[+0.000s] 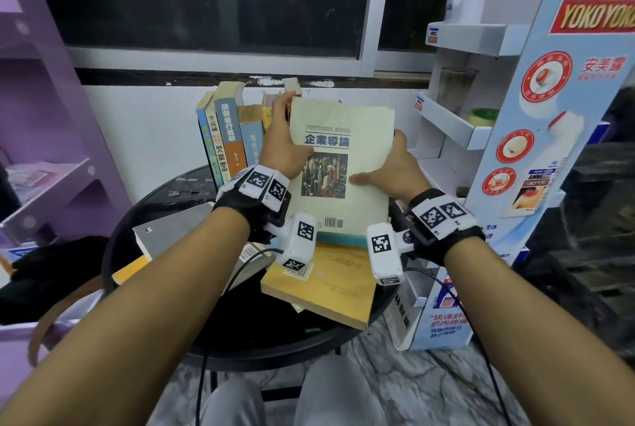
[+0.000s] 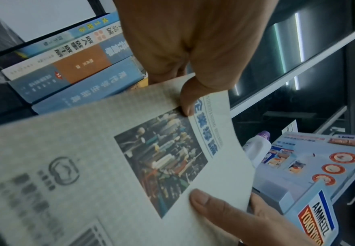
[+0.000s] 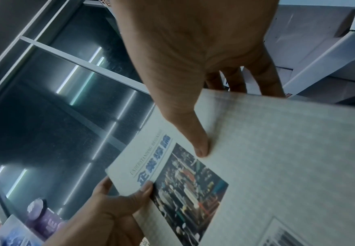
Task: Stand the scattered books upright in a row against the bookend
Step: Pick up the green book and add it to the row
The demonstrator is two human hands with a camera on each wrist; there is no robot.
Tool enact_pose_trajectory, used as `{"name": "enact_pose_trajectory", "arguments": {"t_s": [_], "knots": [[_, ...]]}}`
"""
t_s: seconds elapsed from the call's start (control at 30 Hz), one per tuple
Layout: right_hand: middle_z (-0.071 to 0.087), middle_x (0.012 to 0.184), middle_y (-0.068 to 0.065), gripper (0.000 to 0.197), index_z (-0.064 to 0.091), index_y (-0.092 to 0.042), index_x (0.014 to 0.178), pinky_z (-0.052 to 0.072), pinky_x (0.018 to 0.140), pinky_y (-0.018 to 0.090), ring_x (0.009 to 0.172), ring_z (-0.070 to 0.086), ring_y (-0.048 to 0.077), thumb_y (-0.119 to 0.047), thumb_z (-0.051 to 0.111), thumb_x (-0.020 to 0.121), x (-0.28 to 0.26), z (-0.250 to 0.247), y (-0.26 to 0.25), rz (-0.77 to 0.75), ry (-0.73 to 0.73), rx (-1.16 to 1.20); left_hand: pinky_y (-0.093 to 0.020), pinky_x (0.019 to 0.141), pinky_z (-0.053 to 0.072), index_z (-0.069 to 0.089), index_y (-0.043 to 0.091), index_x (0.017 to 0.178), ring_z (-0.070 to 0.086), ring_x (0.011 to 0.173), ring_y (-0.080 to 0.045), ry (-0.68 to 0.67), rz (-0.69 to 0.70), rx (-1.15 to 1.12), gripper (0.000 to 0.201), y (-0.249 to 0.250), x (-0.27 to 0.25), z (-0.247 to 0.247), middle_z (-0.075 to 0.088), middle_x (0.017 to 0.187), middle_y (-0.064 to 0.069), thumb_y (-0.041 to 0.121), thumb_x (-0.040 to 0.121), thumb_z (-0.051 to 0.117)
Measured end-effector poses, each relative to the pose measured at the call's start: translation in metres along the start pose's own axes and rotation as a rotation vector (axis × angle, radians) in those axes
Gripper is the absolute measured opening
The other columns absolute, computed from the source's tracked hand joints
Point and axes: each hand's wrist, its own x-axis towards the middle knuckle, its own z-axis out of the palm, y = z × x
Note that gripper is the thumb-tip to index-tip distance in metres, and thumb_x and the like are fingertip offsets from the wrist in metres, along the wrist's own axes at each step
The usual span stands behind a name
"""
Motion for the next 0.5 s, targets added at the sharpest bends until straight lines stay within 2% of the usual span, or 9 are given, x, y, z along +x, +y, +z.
{"name": "enact_pose_trajectory", "arguments": {"t_s": [0.07, 0.13, 0.2, 0.33, 0.5], "knots": [[0.049, 0.135, 0.01, 0.105, 0.017, -0.017, 0.144, 0.044, 0.098, 0.042, 0.121, 0.049, 0.028, -0.024, 0.087, 0.066, -0.004, 0.001, -0.002, -0.036, 0.042, 0.028, -0.021, 0.071, 0.054, 0.024, 0.028, 0.14, 0.06, 0.106, -0.019, 0.003, 0.001, -0.037, 0.083, -0.002, 0.0, 0.0, 0.053, 0.125, -0.006, -0.011, 0.079, 0.065], [0.05, 0.136, 0.009, 0.104, 0.017, -0.018, 0.145, 0.044, 0.098, 0.042, 0.121, 0.049, 0.028, -0.024, 0.087, 0.068, -0.009, 0.003, 0.0, -0.062, 0.071, 0.046, -0.033, 0.083, 0.056, 0.026, 0.029, 0.138, 0.056, 0.114, -0.023, -0.014, -0.016, -0.057, 0.077, -0.005, 0.0, 0.0, 0.051, 0.131, -0.007, -0.011, 0.082, 0.061], [0.051, 0.135, 0.008, 0.101, 0.018, -0.02, 0.144, 0.045, 0.098, 0.042, 0.12, 0.05, 0.027, -0.026, 0.085, 0.069, -0.013, 0.003, 0.002, -0.088, 0.094, 0.044, -0.046, 0.093, 0.053, 0.027, 0.028, 0.139, 0.053, 0.119, -0.026, -0.022, -0.046, -0.106, 0.071, -0.005, 0.001, 0.0, 0.049, 0.133, -0.007, -0.009, 0.086, 0.056], [0.057, 0.129, 0.002, 0.088, 0.027, -0.025, 0.142, 0.046, 0.095, 0.036, 0.114, 0.054, 0.02, -0.031, 0.081, 0.073, -0.015, -0.002, -0.003, -0.152, 0.178, 0.133, -0.042, 0.102, 0.046, 0.027, 0.017, 0.144, 0.052, 0.121, -0.023, 0.029, -0.12, -0.23, 0.056, -0.001, 0.003, 0.002, 0.049, 0.136, -0.009, 0.003, 0.095, 0.051], [0.064, 0.104, -0.007, 0.065, 0.041, -0.033, 0.126, 0.056, 0.087, 0.04, 0.098, 0.063, 0.014, -0.03, 0.08, 0.074, -0.013, -0.015, -0.025, -0.236, 0.228, 0.287, -0.044, 0.106, 0.042, 0.031, 0.013, 0.143, 0.052, 0.122, -0.024, 0.06, -0.131, -0.207, 0.048, -0.002, 0.002, 0.007, 0.052, 0.134, -0.009, 0.013, 0.098, 0.049]]}}
